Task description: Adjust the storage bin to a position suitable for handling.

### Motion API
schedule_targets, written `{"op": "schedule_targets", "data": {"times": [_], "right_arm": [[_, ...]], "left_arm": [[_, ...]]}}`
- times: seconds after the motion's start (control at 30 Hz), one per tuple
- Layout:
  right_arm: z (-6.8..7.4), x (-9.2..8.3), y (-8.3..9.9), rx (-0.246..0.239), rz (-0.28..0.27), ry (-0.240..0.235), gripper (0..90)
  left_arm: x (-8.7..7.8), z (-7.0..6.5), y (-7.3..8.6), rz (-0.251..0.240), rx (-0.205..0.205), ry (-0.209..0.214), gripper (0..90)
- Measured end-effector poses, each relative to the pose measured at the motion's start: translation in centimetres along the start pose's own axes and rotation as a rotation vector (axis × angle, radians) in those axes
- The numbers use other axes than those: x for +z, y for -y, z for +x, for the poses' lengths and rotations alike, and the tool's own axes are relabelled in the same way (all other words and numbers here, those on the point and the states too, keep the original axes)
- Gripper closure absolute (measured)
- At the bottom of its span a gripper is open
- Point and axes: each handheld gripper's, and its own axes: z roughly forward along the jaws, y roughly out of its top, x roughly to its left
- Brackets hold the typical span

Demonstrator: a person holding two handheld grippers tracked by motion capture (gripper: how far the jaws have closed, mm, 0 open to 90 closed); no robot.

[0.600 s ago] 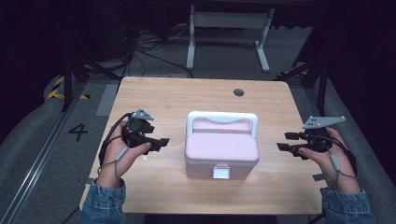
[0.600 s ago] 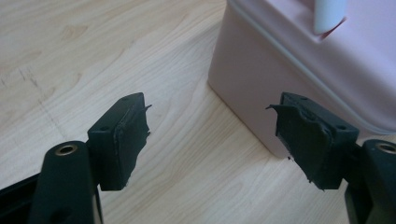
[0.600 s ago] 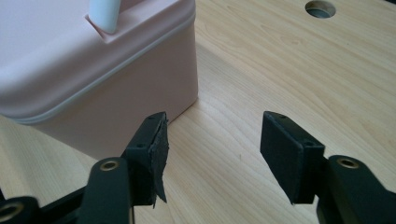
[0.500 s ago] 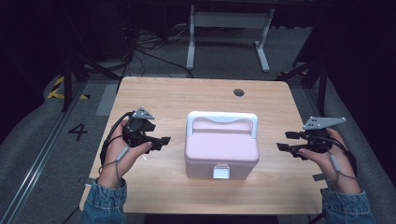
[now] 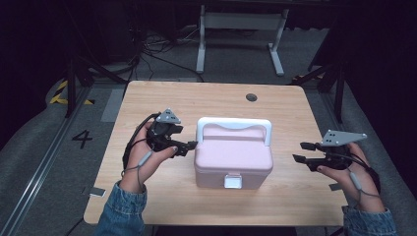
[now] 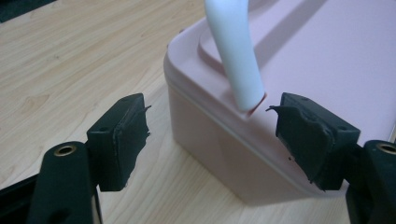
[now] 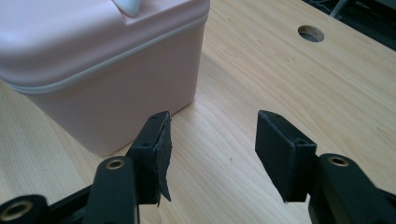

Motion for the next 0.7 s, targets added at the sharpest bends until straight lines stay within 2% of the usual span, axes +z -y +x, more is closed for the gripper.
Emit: {"op": "schedule_targets", "data": {"times": [0.13,0.27,0.43,0.5,0.57,0.63,0.67,0.7], "right_arm": [[0.2,0.0,0.5,0.013,0.015,0.004,46.0],[0.2,-0.4,0.9,0.041,0.007,0.018,46.2],[0.3,-1.1,1.4,0.042,0.0,0.052,47.9],[0.3,-1.3,1.5,0.044,-0.004,0.058,48.6],[0.3,-1.5,1.6,0.055,-0.008,0.062,49.2],[0.4,-1.6,1.7,0.063,-0.013,0.064,50.1],[0.4,-1.7,1.7,0.068,-0.019,0.064,50.1],[0.4,-1.7,1.7,0.068,-0.019,0.064,50.1]], "left_arm": [[1.0,-0.2,-0.6,-0.052,-0.002,0.006,26.2],[2.3,-0.6,-0.9,-0.076,0.014,-0.038,28.7],[3.5,-0.7,-1.3,-0.116,0.009,-0.048,29.8],[3.6,-0.8,-1.4,-0.127,0.014,-0.047,32.4],[3.6,-0.9,-1.5,-0.148,0.021,-0.04,38.6],[3.6,-1.0,-1.6,-0.169,0.019,-0.03,48.5],[3.3,-1.4,-1.7,-0.201,0.036,-0.034,51.1],[3.3,-1.4,-1.7,-0.201,0.036,-0.034,52.1]]}}
